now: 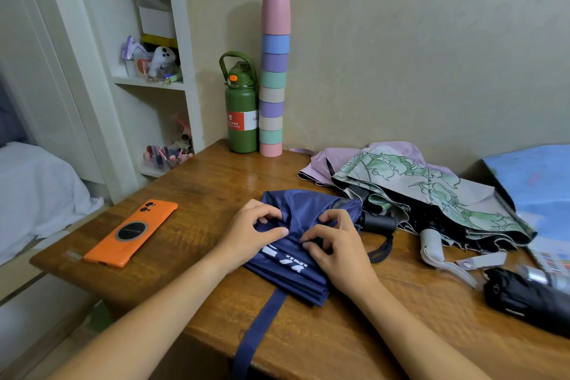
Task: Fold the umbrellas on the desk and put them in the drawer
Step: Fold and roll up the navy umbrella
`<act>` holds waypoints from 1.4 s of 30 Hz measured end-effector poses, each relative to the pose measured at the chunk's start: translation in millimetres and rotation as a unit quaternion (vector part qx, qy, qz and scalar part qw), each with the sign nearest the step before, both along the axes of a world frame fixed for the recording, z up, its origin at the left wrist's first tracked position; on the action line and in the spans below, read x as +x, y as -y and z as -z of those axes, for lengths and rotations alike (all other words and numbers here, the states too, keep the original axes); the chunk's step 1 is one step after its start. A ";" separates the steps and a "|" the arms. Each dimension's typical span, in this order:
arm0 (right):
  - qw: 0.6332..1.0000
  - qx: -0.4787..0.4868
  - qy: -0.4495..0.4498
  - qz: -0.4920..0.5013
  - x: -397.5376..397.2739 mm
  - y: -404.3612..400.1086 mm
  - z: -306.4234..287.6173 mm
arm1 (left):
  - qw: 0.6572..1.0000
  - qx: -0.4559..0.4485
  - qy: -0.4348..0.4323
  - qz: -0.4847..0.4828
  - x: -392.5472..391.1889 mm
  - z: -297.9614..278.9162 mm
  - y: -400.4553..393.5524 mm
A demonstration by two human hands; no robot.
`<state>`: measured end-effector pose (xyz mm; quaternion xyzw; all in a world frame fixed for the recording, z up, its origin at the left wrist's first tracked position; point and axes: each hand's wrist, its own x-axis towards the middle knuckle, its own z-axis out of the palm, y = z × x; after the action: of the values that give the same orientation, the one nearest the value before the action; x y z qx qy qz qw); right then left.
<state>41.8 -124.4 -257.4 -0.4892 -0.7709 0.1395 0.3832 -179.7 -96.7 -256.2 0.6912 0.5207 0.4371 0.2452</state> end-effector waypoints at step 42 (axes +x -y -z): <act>0.787 -0.329 -0.507 -0.121 2.1 -1.6 -19.2 | 0.957 -0.078 0.280 0.028 -14.1 -5.9 1.4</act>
<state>43.9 -122.7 -238.2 -0.3470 -0.4259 0.6578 0.5153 -193.8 -98.1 -250.3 0.5342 0.4444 0.5637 0.4465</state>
